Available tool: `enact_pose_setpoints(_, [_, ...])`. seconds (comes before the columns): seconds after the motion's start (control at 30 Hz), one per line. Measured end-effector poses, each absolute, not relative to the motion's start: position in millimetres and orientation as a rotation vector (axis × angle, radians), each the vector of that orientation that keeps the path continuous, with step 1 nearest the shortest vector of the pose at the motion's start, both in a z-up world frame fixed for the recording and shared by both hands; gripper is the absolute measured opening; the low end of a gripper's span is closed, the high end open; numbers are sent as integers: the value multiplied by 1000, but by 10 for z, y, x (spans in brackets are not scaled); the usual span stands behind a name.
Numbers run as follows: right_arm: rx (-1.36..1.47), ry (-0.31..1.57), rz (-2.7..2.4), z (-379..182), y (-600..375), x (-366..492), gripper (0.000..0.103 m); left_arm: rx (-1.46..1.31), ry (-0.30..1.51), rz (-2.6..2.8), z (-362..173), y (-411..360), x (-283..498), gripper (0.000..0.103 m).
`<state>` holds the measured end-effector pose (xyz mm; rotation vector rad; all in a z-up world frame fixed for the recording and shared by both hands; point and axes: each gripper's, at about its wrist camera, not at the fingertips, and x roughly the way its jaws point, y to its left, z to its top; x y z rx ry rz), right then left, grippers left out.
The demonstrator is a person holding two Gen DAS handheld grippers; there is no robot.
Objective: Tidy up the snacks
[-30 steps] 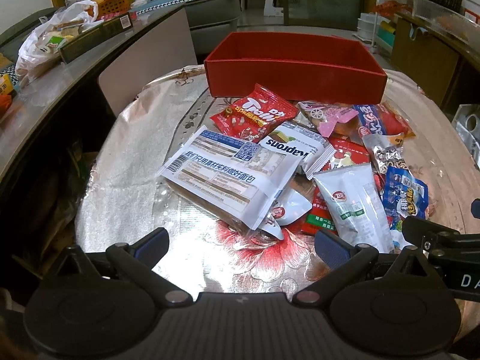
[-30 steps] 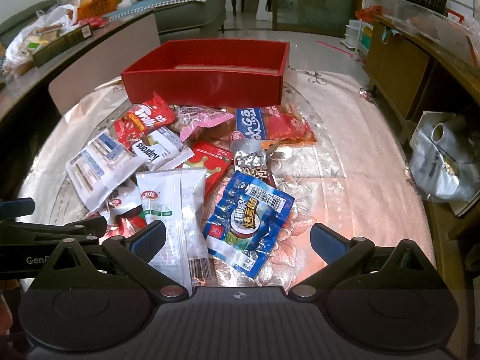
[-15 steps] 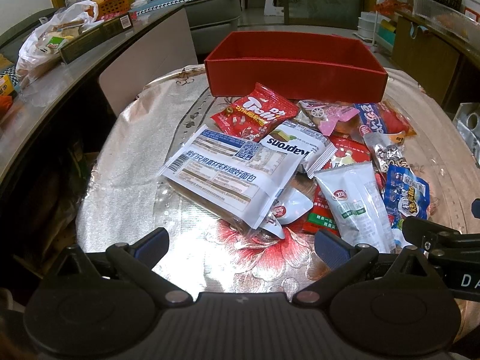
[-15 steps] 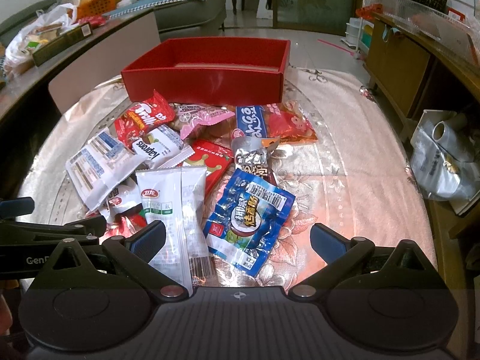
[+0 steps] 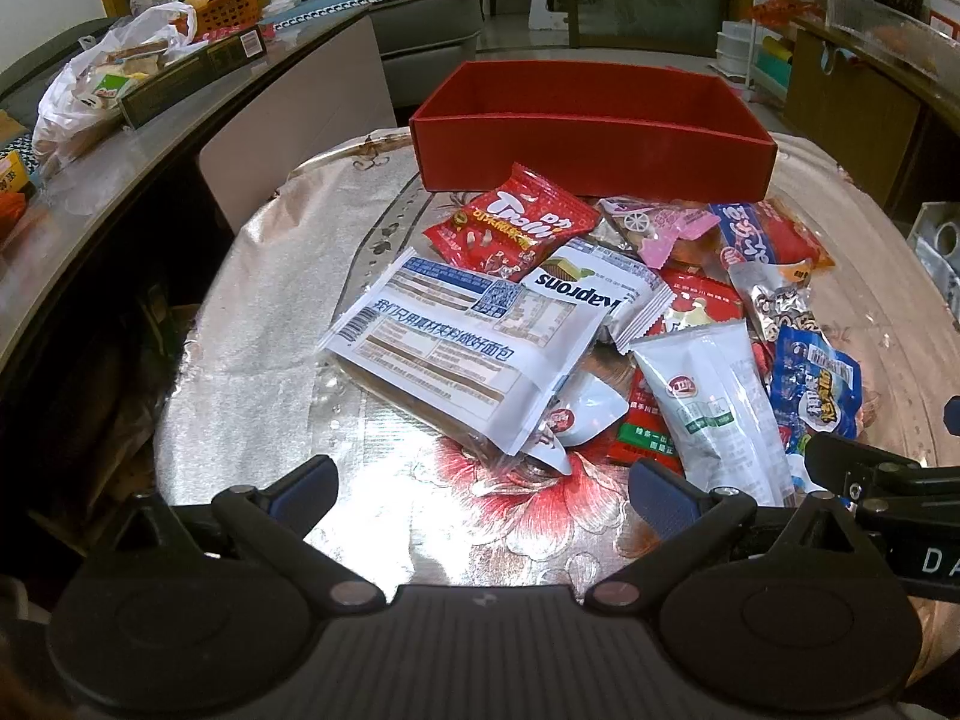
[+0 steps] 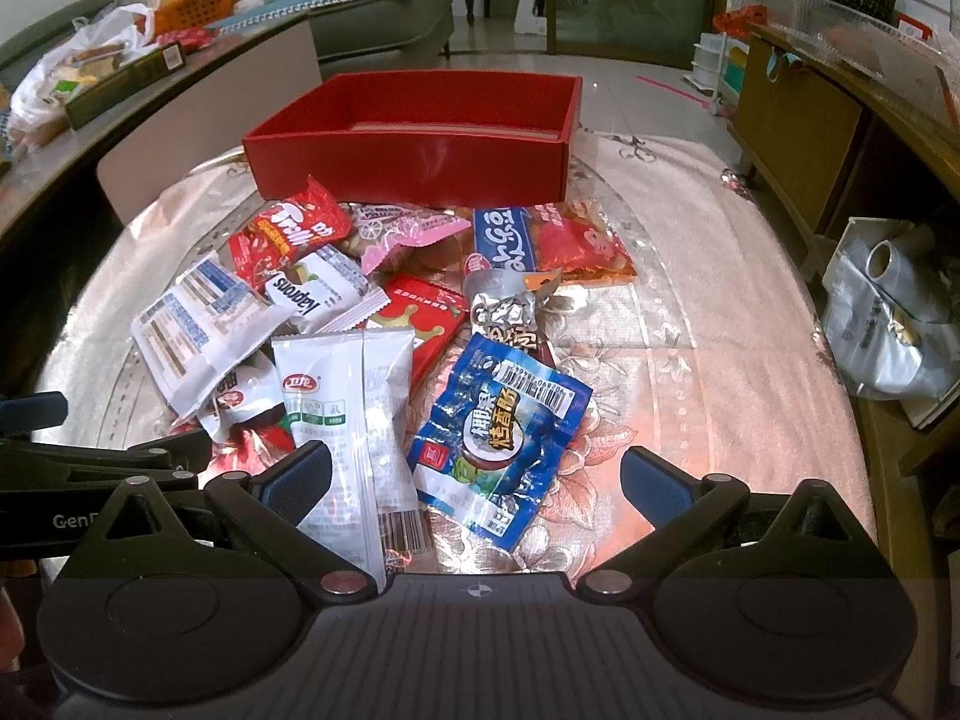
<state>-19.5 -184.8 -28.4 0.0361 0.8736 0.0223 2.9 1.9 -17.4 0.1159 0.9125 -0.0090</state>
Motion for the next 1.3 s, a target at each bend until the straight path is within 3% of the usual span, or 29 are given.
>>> enact_pose_setpoints(1.3, [-94,886,114,-375,-1544,-28,101,111,948,41,-90,369,79,98])
